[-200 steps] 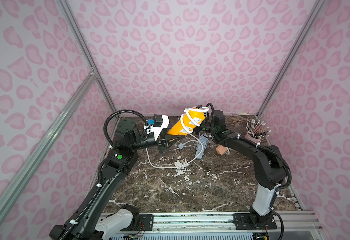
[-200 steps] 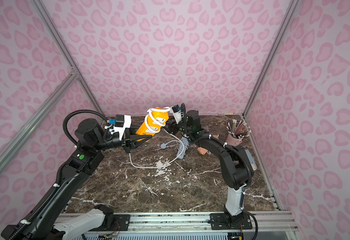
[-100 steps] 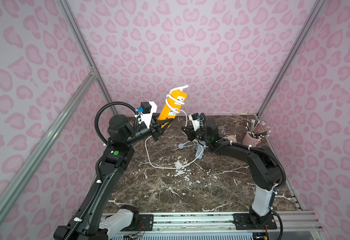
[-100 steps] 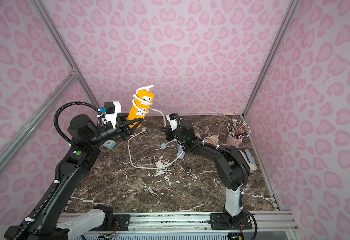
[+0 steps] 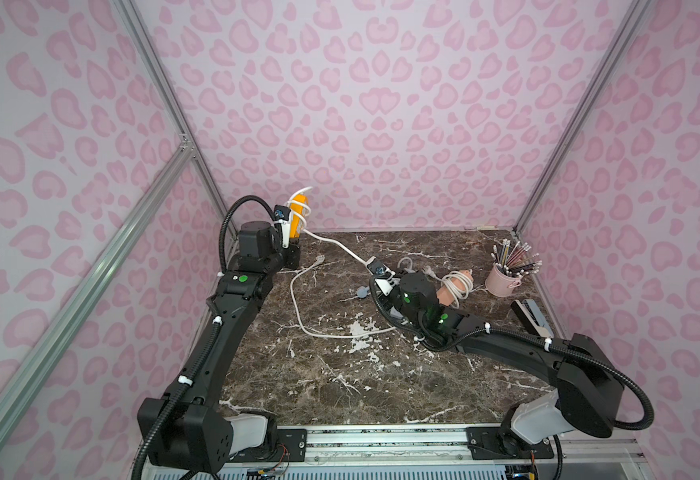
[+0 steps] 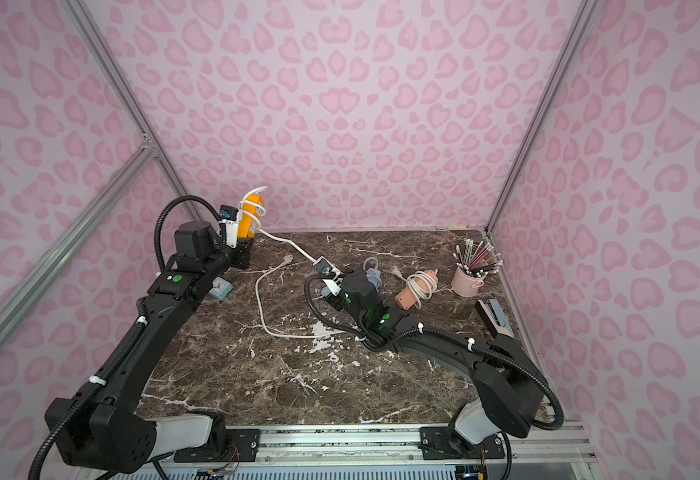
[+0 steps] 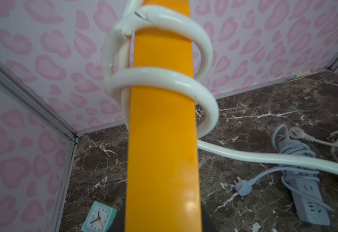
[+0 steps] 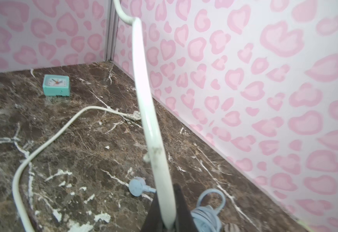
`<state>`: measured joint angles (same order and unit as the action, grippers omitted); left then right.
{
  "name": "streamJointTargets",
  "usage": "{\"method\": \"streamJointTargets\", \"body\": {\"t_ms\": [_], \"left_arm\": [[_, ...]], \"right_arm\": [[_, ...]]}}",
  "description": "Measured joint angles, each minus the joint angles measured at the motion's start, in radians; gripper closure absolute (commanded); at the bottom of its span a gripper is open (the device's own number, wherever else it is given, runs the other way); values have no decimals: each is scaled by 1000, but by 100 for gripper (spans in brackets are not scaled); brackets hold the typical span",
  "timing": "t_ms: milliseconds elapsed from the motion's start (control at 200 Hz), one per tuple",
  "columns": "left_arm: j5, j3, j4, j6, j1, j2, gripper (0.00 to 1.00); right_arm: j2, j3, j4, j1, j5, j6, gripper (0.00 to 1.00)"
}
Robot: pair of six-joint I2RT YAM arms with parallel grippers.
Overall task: Wrap the cord around the power strip
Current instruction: Wrap the power cord around the power strip.
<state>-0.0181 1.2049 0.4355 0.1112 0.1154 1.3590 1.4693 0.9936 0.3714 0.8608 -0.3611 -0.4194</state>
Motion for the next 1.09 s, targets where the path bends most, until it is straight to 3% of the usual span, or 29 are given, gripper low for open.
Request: {"method": "streamJointTargets", "body": {"t_ms": [185, 330, 485, 740, 920, 970, 1095], "left_arm": [[14, -7, 50, 43, 79, 92, 97], [-36, -7, 106, 103, 182, 123, 97], [-126, -39, 156, 169, 283, 90, 97], [-429, -79, 235, 275, 412, -34, 97], [-584, -38, 253, 282, 420, -66, 97], [-605, -19, 261, 279, 417, -79, 97], [-656, -7, 253, 232, 360, -143, 97]], "right_arm": [[-55, 82, 15, 11, 24, -193, 100], [-33, 235, -50, -56, 136, -214, 100], [46, 401, -147, -175, 264, -164, 100], [267, 723, -408, -338, 528, -79, 100], [415, 867, -539, -409, 856, 45, 100], [455, 892, -545, -412, 942, 87, 89], [526, 897, -499, -412, 1095, 195, 83]]}}
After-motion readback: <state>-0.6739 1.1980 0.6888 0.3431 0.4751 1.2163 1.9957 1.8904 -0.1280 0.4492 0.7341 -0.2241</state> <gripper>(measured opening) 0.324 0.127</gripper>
